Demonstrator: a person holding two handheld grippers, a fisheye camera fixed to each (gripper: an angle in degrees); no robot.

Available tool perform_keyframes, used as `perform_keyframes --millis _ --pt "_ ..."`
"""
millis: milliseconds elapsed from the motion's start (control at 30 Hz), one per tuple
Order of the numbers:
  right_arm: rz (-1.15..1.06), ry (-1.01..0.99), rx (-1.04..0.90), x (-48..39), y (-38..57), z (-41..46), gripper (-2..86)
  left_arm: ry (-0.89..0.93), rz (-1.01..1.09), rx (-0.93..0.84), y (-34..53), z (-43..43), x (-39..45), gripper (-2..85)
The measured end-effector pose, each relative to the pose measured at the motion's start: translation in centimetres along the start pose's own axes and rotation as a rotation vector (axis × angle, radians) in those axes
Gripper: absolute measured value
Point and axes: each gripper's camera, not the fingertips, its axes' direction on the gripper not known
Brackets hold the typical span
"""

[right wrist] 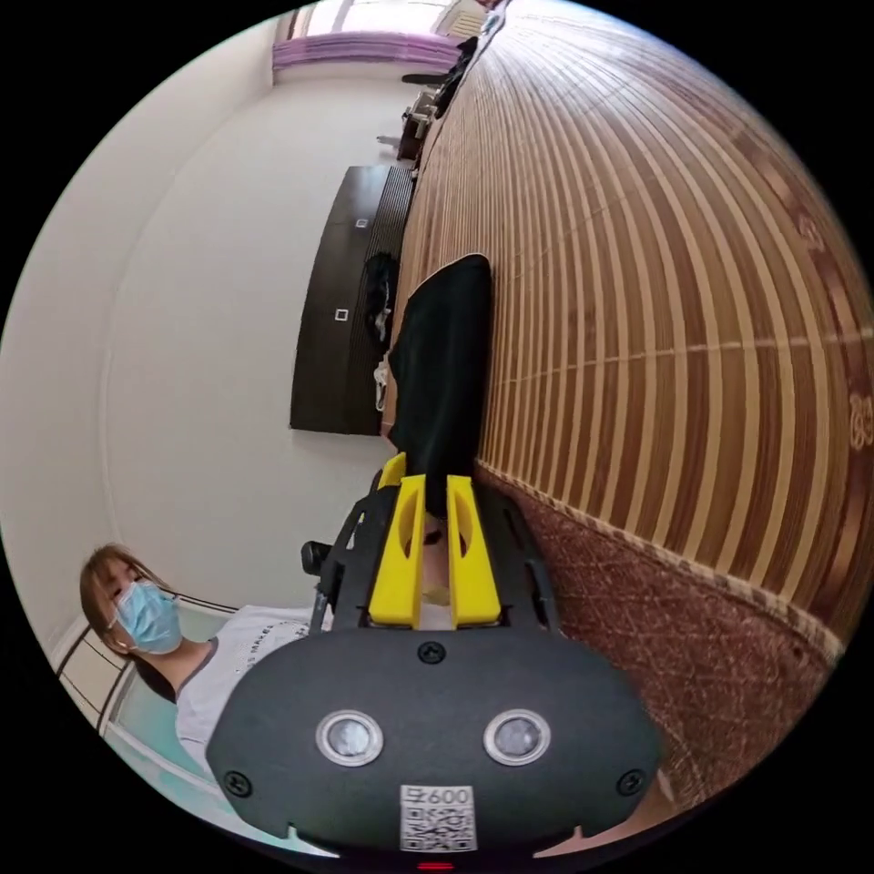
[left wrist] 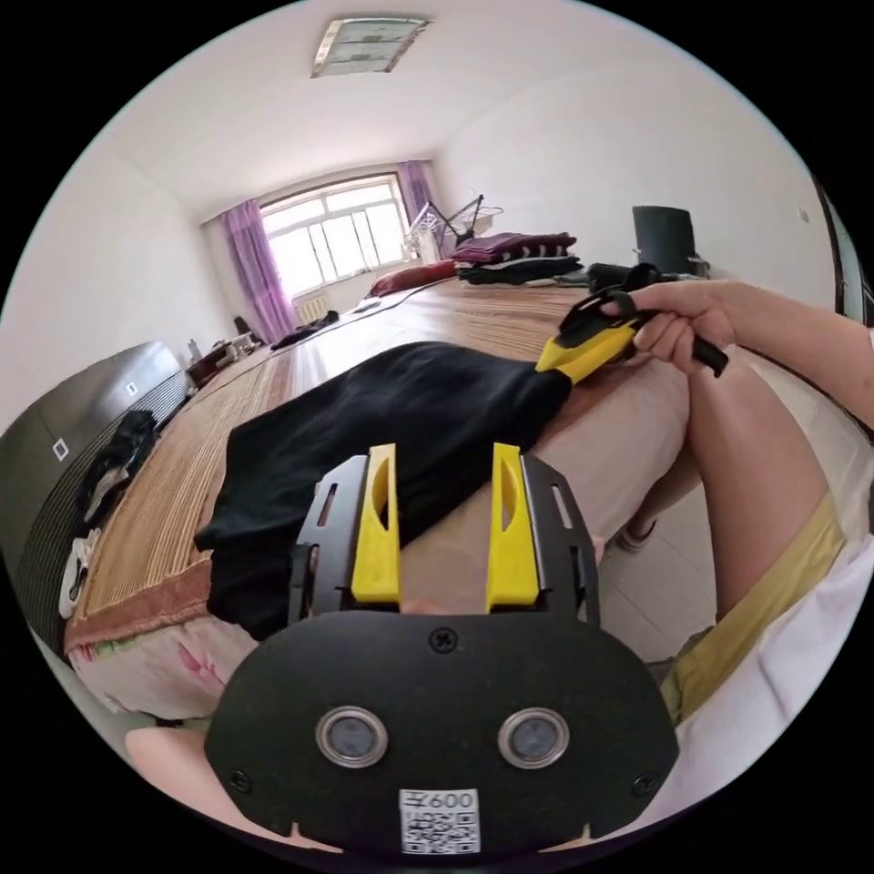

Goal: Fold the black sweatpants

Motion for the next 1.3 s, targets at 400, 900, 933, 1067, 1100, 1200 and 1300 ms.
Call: perform_keyframes --millis 400,900,933,1067,1100,1200,1300 --pt "-0.009 -0.075 0.045 -10.4 0.5 -8.7 -0.8 -0.086 0.318 -0.11 -6.1 7.5 11.0 10.4" --pt "0.091 -0.281 0.095 -18.6 1.2 -14.9 -0.7 -0.329 0.546 -0.079 -4.7 11.8 16.7 11.3" --pt "0.088 -0.276 0.09 -19.3 1.1 -15.1 -0.6 -0.344 0.539 -0.075 -4.7 12.0 16.7 11.1" --pt "0.087 -0.269 0.108 -20.7 1.3 -16.3 0.7 -0.387 0.523 -0.082 -4.9 13.8 16.0 5.1" --pt "0.093 -0.265 0.113 -20.8 1.4 -16.6 1.2 -0.344 0.479 -0.093 -5.3 13.9 15.1 4.0" --pt "0.12 -0.142 0.195 -21.4 2.5 -18.4 5.4 -0.259 0.363 -0.1 -5.8 13.8 12.7 3.0" --pt "0.101 -0.257 0.226 -22.2 3.1 -17.9 10.2 -0.228 0.302 -0.079 -5.5 13.4 11.3 2.6"
